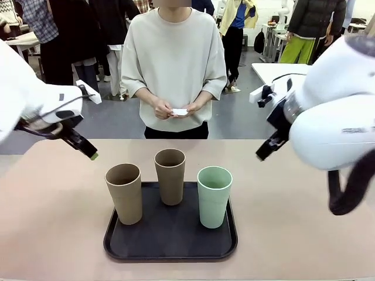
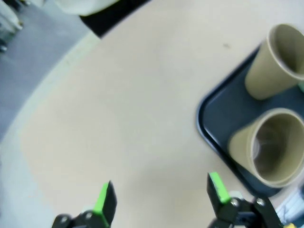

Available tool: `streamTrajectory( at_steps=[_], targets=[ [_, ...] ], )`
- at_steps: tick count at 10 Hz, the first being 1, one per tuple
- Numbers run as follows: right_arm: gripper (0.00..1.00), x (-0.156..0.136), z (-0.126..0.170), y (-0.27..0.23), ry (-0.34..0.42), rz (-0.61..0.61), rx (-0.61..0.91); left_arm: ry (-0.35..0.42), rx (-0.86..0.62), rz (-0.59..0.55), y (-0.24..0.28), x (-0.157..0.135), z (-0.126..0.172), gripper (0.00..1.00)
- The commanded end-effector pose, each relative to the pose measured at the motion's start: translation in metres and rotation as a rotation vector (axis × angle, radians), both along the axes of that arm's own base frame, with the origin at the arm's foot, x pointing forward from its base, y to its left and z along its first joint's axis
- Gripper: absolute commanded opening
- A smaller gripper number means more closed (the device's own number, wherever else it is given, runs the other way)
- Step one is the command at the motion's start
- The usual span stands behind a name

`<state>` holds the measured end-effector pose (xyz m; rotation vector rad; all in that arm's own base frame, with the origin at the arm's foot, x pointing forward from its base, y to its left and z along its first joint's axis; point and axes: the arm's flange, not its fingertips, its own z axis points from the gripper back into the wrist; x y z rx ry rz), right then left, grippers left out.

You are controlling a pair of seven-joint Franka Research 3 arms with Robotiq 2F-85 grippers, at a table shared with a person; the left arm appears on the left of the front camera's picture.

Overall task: Place coasters on the table and set cups on them.
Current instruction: Pick up one Reusable plastic cup and place it on a coaster set by the human.

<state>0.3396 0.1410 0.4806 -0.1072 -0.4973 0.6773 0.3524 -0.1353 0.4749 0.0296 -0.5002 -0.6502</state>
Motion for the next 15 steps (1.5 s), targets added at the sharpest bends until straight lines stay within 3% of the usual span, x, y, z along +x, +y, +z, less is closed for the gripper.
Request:
streamTrajectory(
  at_steps=[1, 2, 3, 4, 5, 7, 8, 10, 11, 13, 15],
  targets=[
    [1.0, -0.053, 0.011, -0.008, 0.113, -0.046, -0.073, 0.135, -0.045, -0.049, 0.013, -0.061, 0.003, 1.0],
    [1.0, -0.083, 0.007, -0.013, 0.166, -0.043, -0.118, 0.188, -0.048, -0.044, 0.014, -0.084, -0.002, 1.0],
    [1.0, -0.102, 0.0, -0.017, 0.178, -0.032, -0.152, 0.192, -0.035, -0.014, 0.014, -0.1, -0.008, 1.0],
    [1.0, -0.097, -0.005, -0.022, 0.104, -0.052, -0.174, 0.151, -0.003, 0.078, 0.013, -0.101, -0.015, 1.0],
    [1.0, -0.066, 0.025, -0.012, 0.16, -0.037, -0.119, 0.173, -0.026, -0.046, -0.002, -0.057, 0.027, 1.0],
    [1.0, -0.078, 0.031, -0.012, 0.161, -0.037, -0.144, 0.182, -0.02, -0.018, -0.001, -0.065, 0.032, 1.0],
    [1.0, -0.057, 0.023, -0.029, 0.192, -0.04, 0.008, 0.214, -0.244, -0.059, 0.014, -0.049, 0.018, 1.0],
    [1.0, -0.034, 0.025, -0.084, 0.389, -0.162, 0.466, 0.279, -0.649, -0.079, 0.058, -0.041, 0.02, 1.0],
    [1.0, -0.028, 0.024, -0.115, 0.458, -0.222, 0.615, 0.331, -0.813, -0.071, 0.083, -0.041, 0.02, 1.0],
    [1.0, -0.016, 0.013, -0.164, 0.56, -0.301, 0.792, 0.409, -0.97, -0.013, 0.128, -0.032, 0.003, 1.0],
    [1.0, -0.015, 0.005, -0.2, 0.629, -0.34, 0.828, 0.51, -0.982, 0.065, 0.174, -0.03, -0.004, 1.0]
  ],
)
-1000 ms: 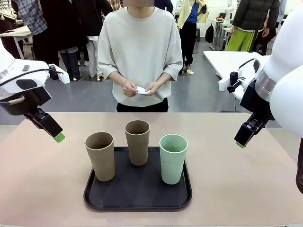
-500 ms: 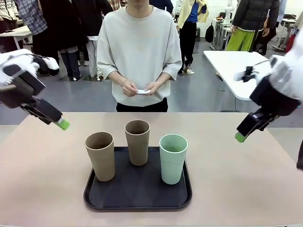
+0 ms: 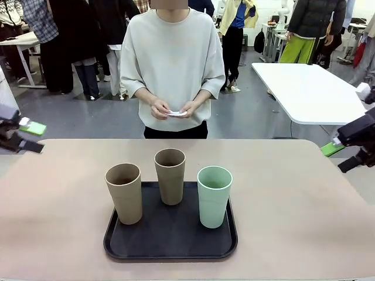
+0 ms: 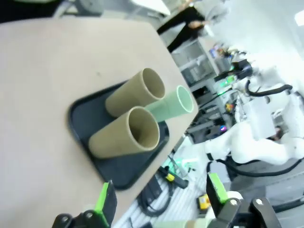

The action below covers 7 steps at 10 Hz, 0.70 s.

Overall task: Place coasters on the table and set cups on them.
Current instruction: Pick up one Reusable plastic cup and place it on a coaster set by the human.

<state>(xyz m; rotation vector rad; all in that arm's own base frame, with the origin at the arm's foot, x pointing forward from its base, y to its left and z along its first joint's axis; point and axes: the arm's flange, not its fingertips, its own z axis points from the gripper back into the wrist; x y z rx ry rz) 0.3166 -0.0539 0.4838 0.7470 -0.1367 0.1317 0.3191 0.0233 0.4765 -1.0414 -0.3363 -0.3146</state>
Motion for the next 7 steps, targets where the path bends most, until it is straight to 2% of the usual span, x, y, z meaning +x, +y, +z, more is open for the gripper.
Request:
streamTrajectory(
  at_steps=[1, 3, 7],
  targets=[
    [1.0, 0.009, 0.004, -0.021, 0.042, -0.02, 0.017, 0.119, 0.053, 0.06, 0.035, 0.004, -0.01, 1.0],
    [1.0, 0.007, 0.008, -0.052, 0.038, -0.086, 0.066, 0.198, 0.063, 0.135, 0.068, 0.003, -0.017, 1.0],
    [1.0, -0.004, 0.004, -0.101, 0.035, -0.084, 0.149, 0.211, 0.011, 0.18, 0.098, -0.007, -0.02, 1.0]
  ],
)
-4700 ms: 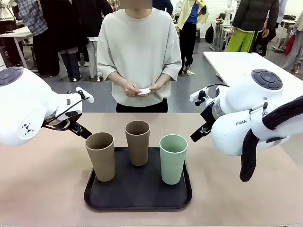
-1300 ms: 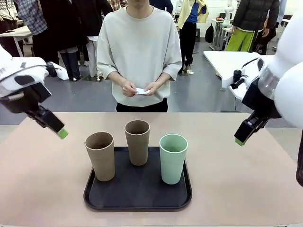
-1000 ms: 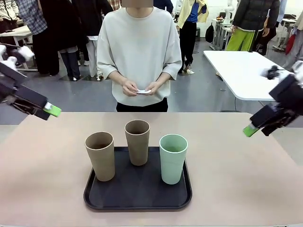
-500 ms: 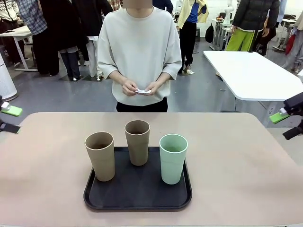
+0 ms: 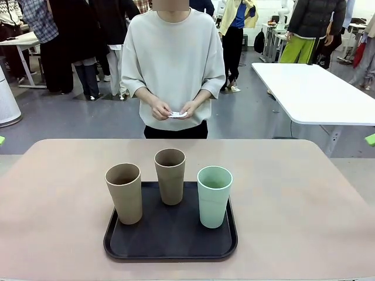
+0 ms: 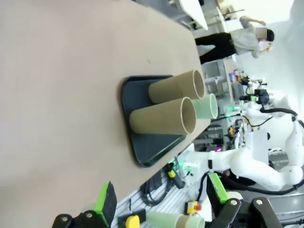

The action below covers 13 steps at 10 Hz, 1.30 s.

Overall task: Place coasters on the table and set cups on them.
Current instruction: Pick up one Reusable plastic cup and place it on a coaster set by the human.

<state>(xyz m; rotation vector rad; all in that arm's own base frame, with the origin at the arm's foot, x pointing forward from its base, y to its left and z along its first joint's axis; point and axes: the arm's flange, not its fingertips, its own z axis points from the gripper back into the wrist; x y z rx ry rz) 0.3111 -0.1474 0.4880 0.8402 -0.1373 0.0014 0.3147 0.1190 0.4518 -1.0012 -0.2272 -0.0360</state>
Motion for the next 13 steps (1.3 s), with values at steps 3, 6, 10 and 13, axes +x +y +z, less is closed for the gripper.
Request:
streamTrajectory(
  at_steps=[3, 6, 10, 13],
  targets=[
    [1.0, 0.002, -0.019, -0.022, 0.007, 0.052, 0.092, -0.029, -0.017, -0.008, -0.016, -0.008, 0.009, 1.0],
    [1.0, -0.007, -0.019, -0.032, -0.045, 0.063, 0.158, -0.062, -0.03, 0.001, -0.008, -0.016, 0.014, 1.0],
    [1.0, -0.022, -0.024, -0.049, -0.076, 0.05, 0.23, -0.07, -0.03, 0.008, -0.003, -0.02, 0.016, 1.0],
    [1.0, -0.03, -0.025, -0.044, -0.054, 0.041, 0.201, -0.047, -0.014, 0.014, -0.003, -0.018, 0.019, 1.0]
  ],
)
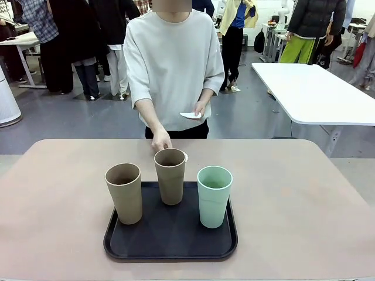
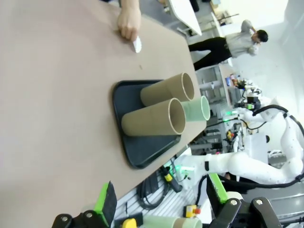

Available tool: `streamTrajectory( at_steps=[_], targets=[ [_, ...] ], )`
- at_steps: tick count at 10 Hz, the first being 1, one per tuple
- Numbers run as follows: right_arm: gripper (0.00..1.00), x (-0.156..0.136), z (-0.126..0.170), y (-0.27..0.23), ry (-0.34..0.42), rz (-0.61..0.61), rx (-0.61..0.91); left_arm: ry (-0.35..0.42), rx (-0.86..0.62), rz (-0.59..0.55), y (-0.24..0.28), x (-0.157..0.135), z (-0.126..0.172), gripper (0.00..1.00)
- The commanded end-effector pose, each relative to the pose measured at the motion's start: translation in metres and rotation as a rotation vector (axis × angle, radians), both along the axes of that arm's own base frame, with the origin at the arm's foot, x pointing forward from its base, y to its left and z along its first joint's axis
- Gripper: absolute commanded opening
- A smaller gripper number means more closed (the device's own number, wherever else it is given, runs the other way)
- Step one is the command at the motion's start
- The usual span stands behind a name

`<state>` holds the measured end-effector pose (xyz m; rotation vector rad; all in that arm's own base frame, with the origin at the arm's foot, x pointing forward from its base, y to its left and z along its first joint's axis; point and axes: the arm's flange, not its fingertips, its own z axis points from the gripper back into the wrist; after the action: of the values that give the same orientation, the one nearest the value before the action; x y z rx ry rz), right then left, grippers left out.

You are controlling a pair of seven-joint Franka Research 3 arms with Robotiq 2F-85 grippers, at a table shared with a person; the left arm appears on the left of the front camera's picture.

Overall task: Place coasters on the table and set cups on them.
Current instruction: Pick up one Reusable plastic cup and place it on a coaster set by the human.

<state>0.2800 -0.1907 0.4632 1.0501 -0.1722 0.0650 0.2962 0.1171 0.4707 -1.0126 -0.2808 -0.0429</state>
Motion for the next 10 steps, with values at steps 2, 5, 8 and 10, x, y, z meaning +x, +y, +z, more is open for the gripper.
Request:
streamTrajectory(
  at_steps=[2, 5, 8, 10],
  targets=[
    [1.0, 0.0014, -0.0002, -0.001, 0.007, -0.014, -0.005, 0.001, -0.001, -0.003, -0.0015, 0.0008, 0.0001, 1.0],
    [1.0, 0.0014, -0.0002, -0.001, 0.007, -0.014, -0.005, 0.001, -0.001, -0.003, -0.0015, 0.0008, 0.0001, 1.0],
    [1.0, 0.0014, -0.0002, -0.001, 0.007, -0.014, -0.005, 0.001, -0.001, -0.003, -0.0015, 0.0008, 0.0001, 1.0],
    [1.0, 0.0014, -0.0002, -0.001, 0.007, -0.014, -0.005, 0.001, -0.001, -0.003, -0.0015, 0.0008, 0.0001, 1.0]
  ],
)
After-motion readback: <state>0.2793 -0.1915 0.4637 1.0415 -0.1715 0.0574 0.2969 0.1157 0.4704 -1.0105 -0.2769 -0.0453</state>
